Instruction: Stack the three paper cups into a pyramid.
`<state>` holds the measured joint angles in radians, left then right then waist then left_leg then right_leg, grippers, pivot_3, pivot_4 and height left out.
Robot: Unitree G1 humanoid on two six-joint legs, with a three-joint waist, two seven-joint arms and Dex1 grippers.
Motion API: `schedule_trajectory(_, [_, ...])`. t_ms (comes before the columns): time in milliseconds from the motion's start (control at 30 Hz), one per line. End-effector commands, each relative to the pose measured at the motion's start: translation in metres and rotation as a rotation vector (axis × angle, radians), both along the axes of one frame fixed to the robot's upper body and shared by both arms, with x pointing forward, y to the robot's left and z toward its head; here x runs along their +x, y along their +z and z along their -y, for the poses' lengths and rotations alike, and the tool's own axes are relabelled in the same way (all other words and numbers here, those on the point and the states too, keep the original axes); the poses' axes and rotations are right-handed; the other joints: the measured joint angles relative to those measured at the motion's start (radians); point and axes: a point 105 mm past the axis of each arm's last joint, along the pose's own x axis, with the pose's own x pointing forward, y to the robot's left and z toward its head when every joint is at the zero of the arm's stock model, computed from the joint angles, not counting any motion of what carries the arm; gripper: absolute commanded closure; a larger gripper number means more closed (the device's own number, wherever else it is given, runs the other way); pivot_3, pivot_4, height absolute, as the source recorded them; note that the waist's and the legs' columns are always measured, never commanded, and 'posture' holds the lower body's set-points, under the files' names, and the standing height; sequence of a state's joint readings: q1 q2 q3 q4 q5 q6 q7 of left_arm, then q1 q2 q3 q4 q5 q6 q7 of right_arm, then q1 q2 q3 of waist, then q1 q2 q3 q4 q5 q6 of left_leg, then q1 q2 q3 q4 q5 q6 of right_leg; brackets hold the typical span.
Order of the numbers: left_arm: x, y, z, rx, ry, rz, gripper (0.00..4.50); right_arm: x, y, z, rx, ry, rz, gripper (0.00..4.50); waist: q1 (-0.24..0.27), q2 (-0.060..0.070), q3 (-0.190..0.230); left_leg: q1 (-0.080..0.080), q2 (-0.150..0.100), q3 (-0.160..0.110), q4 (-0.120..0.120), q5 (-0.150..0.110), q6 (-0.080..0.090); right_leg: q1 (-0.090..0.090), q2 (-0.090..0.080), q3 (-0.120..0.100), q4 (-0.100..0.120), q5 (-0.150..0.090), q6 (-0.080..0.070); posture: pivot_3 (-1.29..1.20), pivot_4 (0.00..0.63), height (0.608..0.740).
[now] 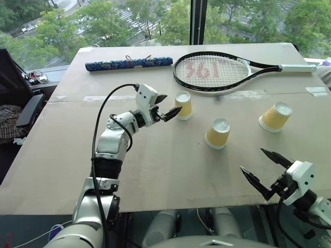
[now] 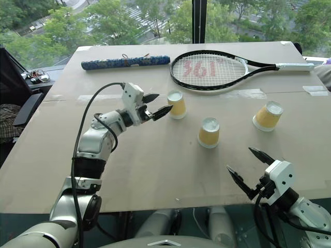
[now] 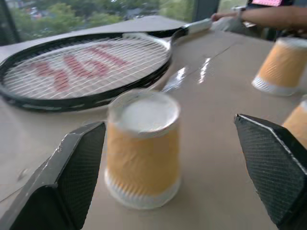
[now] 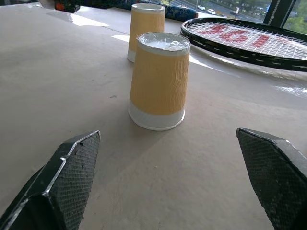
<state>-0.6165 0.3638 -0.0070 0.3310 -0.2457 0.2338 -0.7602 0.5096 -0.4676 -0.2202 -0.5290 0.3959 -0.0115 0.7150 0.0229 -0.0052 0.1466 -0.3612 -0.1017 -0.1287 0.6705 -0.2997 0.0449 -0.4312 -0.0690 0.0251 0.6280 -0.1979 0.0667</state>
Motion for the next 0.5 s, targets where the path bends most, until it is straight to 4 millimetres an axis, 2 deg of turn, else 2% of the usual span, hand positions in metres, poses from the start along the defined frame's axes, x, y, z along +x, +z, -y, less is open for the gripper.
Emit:
schedule_trajectory(33, [0.010,0.008,0.013,0.027,-0.035,0.064,0.10,-0.001,0.007,-0.001,-0.002,0.001,0.039,0.00,-0.001,0.000,0.000,0.000,0.000,0.000,0.000,0.000,0.000,0.000,0.000,0.000,0.000,0.000,0.000,0.00,0.150,0.740])
schedule_trajectory(367, [0.030,-0.007,0.033,0.034,-0.084,0.035,0.10,-0.009,0.004,0.003,-0.010,-0.029,0.039,0.00,-0.010,0.000,0.000,0.000,0.000,0.000,0.000,0.000,0.000,0.000,0.000,0.000,0.000,0.000,0.000,0.00,0.150,0.740])
schedule_trajectory(400, [0.031,-0.007,0.033,0.030,-0.091,0.035,0.61,-0.009,0.004,0.003,-0.010,-0.031,0.039,0.00,-0.010,0.000,0.000,0.000,0.000,0.000,0.000,0.000,0.000,0.000,0.000,0.000,0.000,0.000,0.000,0.00,0.150,0.740])
schedule_trajectory(433, [0.030,-0.006,0.033,0.018,-0.103,0.041,0.89,-0.010,0.004,0.003,-0.011,-0.033,0.039,0.00,-0.011,0.000,0.000,0.000,0.000,0.000,0.000,0.000,0.000,0.000,0.000,-0.001,0.000,0.000,0.000,0.00,0.150,0.740])
schedule_trajectory(467, [0.029,-0.003,0.032,0.001,-0.117,0.046,1.42,-0.010,0.004,0.004,-0.012,-0.035,0.040,0.00,-0.010,0.000,0.000,0.000,0.000,0.000,0.000,0.000,0.000,0.000,0.000,0.000,0.000,0.000,0.000,0.00,0.150,0.740])
schedule_trajectory(500, [0.025,-0.001,0.030,-0.014,-0.141,0.053,1.76,-0.011,0.004,0.004,-0.013,-0.038,0.040,0.00,-0.010,0.000,0.000,0.000,0.000,0.000,0.000,0.000,0.000,0.000,0.000,0.000,0.000,0.000,0.000,0.00,0.150,0.740])
